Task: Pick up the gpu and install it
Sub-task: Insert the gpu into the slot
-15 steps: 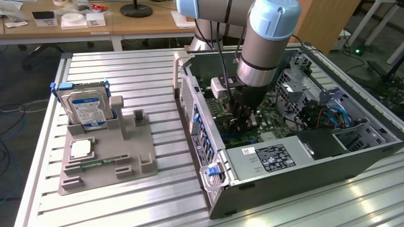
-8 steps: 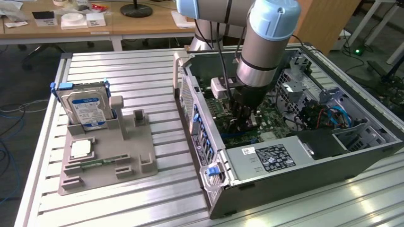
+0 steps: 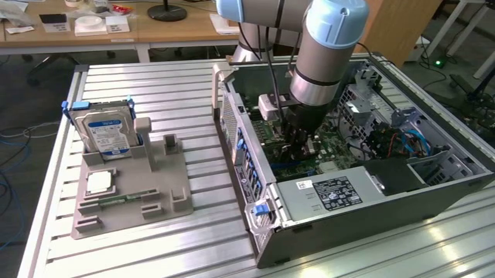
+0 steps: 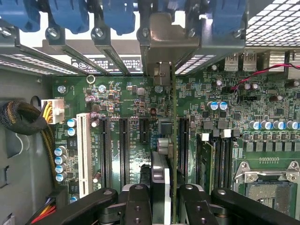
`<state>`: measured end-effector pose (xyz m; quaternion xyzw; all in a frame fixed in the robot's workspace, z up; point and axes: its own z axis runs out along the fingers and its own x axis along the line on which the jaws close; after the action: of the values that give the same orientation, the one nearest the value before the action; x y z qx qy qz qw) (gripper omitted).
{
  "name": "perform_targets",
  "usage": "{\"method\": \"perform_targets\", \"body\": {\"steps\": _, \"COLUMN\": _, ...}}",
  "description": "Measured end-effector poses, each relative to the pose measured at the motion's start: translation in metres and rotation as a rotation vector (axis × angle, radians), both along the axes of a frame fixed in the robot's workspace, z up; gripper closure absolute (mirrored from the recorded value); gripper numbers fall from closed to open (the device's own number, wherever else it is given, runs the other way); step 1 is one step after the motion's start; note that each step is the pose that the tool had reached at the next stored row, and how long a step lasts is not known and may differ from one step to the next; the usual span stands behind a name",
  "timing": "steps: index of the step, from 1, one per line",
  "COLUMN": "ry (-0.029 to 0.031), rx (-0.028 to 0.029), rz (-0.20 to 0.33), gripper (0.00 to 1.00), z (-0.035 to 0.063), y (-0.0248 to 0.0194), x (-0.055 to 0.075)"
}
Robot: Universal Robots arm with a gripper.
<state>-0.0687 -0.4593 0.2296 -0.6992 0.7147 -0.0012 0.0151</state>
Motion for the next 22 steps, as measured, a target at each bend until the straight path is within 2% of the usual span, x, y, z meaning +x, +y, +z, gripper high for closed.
{"method": "perform_targets", "body": {"steps": 22, "ry": -0.0001, "rx": 0.0001, "rz": 0.000, "gripper": 0.72, "z": -0.0027, "y": 0.0020, "x": -0.0007}}
